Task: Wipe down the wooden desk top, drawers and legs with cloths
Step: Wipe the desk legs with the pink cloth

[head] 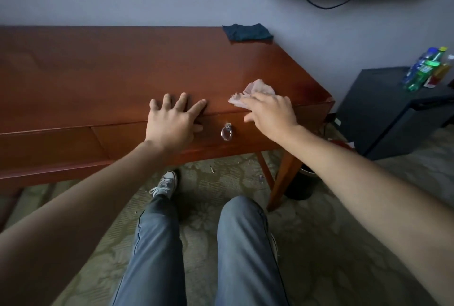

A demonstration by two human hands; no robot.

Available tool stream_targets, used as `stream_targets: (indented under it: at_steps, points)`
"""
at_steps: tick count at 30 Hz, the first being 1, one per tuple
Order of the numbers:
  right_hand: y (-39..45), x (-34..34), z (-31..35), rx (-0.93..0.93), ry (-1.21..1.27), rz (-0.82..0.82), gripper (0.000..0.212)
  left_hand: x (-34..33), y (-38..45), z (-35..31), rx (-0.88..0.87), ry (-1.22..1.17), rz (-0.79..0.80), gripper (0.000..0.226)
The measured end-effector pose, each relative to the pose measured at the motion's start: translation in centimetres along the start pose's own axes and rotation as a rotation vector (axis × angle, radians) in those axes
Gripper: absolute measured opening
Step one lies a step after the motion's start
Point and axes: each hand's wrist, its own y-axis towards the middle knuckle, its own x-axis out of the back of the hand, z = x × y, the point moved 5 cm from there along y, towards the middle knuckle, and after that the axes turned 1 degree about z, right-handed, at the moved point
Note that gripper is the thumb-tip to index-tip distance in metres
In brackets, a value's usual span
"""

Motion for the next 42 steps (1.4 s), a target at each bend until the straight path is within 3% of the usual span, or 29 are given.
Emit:
stream_targets:
  at_steps: [2, 5, 7, 9, 11, 15, 17, 21, 24, 26, 27, 31, 34, 37, 39, 42]
  points:
    - [-0.8, -0.1, 0.0, -0.047, 0.039, -0.141, 0.043, -0.2, 0.0, -0.1, 0.012, -0.001, -0.061, 0.068]
    - [-1.4, 0.1, 0.8, -0.066, 0.132, -0.070, 0.045, 0.1, 0.0, 0.5, -0.032, -0.002, -0.074, 0.068]
    - [-2.3, 0.9, 0.4, -0.076, 0.270, -0.046, 0.036, 0.4, -0.1, 1.3, -0.091, -0.012, -0.110, 0.070]
    - [-3.9, 2.5, -0.9, -0.131, 0.389, -0.145, 0.030, 0.1, -0.2, 2.4, -0.148, 0.007, -0.155, 0.070]
    - [-6.6, 3.4, -4.1, -0.319, 0.358, -0.327, 0.024, -0.6, -0.2, 2.9, -0.161, 0.025, -0.137, 0.073]
    - [-11.3, 0.4, -12.6, -1.030, 0.425, -0.463, 0.017, -1.3, 0.5, 2.8, -0.085, -0.030, -0.078, 0.074]
    - [-10.4, -2.2, -12.7, -1.148, 0.573, -0.499, 0.015, -1.4, 0.4, 2.7, -0.086, -0.034, -0.099, 0.074]
    - [-8.5, -6.6, -5.9, -1.093, 0.625, -0.584, 0.010, -1.5, 0.4, 3.0, -0.087, -0.046, -0.124, 0.073]
    - [-10.1, -8.8, -1.3, -0.921, 0.512, -0.429, 0.006, -1.6, 0.4, 2.8, -0.090, -0.037, -0.137, 0.073]
    - [-10.9, -9.1, -3.0, -0.755, 0.343, -0.330, 0.005, -1.7, 0.6, 2.9, -0.081, -0.035, -0.138, 0.073]
    - [-11.4, -9.3, -5.3, -0.760, 0.265, -0.277, 0.007, -1.8, 0.6, 2.9, -0.080, -0.032, -0.129, 0.073]
    - [-13.2, -8.8, -13.6, -1.221, 0.234, -0.255, 0.027, -1.7, 0.5, 2.7, -0.074, -0.027, -0.132, 0.073]
    - [-11.5, -8.4, -10.9, -1.312, 0.419, -0.381, 0.019, -1.8, 0.5, 2.8, -0.076, -0.024, -0.121, 0.073]
    - [-10.4, -9.7, -3.6, -1.164, 0.544, -0.399, 0.021, -1.7, 0.4, 2.7, -0.072, -0.032, -0.122, 0.073]
    - [-10.5, -10.1, 0.9, -0.950, 0.589, -0.367, 0.026, -1.7, 0.5, 2.7, -0.062, -0.049, -0.106, 0.073]
    - [-10.2, -9.8, 0.5, -0.752, 0.647, -0.264, 0.025, -1.7, 0.4, 2.8, -0.050, -0.059, -0.099, 0.073]
